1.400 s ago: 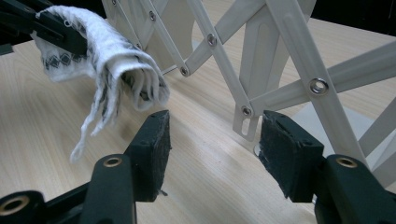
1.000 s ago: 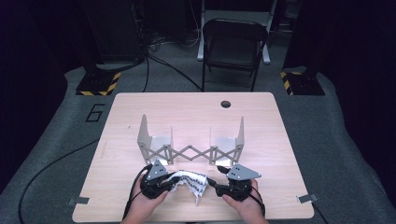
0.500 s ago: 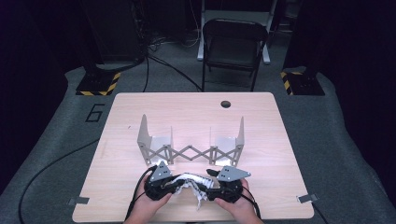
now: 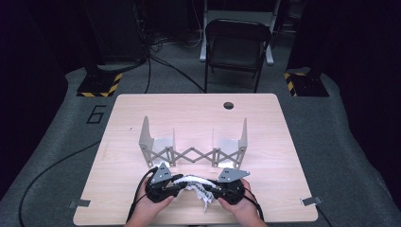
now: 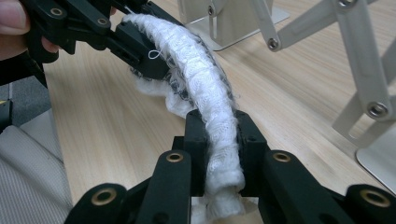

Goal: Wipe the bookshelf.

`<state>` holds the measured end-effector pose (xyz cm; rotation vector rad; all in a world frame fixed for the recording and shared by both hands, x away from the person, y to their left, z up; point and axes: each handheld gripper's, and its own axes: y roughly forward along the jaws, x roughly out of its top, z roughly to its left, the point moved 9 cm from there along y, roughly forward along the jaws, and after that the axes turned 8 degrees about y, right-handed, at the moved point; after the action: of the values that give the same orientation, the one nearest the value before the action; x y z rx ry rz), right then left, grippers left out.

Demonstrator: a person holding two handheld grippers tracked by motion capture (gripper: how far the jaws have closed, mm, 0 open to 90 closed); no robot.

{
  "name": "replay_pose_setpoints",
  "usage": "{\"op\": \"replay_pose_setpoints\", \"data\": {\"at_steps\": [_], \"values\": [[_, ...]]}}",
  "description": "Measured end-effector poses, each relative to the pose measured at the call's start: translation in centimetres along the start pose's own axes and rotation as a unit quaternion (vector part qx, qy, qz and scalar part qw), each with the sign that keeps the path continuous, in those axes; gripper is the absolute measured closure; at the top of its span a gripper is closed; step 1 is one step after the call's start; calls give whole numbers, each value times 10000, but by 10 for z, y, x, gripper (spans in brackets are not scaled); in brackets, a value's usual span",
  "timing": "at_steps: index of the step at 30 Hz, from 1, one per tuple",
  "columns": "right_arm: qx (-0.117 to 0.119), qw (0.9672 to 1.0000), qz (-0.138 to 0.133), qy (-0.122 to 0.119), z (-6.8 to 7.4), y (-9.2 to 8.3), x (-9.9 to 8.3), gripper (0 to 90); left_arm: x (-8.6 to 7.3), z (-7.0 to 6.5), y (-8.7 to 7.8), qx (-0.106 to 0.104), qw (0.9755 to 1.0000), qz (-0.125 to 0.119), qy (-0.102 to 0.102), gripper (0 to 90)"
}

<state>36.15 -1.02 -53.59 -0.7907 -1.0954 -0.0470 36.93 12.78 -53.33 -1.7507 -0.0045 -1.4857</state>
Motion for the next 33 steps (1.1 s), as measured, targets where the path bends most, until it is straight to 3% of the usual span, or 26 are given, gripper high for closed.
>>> {"op": "replay_pose_setpoints", "data": {"at_steps": [6,15,19,23,27,33], "values": [[-176,9998,-51,46,-10,-15,-1,785,2,4,0,21,10000,-34,-30,513],[-625,9975,-131,298,-37,-61,-9,785,5,11,-1,52,9999,-117,-37,508],[-855,9945,-154,580,-54,-78,-21,785,7,12,0,51,9999,-142,-39,508],[-1057,9902,-369,837,-69,-94,-25,786,10,14,1,24,9998,-179,-43,508],[-1255,9862,-460,977,-81,-105,-30,786,12,15,1,-14,9998,-199,-43,508],[-1648,9769,-579,1234,-102,-126,-37,787,14,17,2,-57,9997,-217,-21,508]]}}
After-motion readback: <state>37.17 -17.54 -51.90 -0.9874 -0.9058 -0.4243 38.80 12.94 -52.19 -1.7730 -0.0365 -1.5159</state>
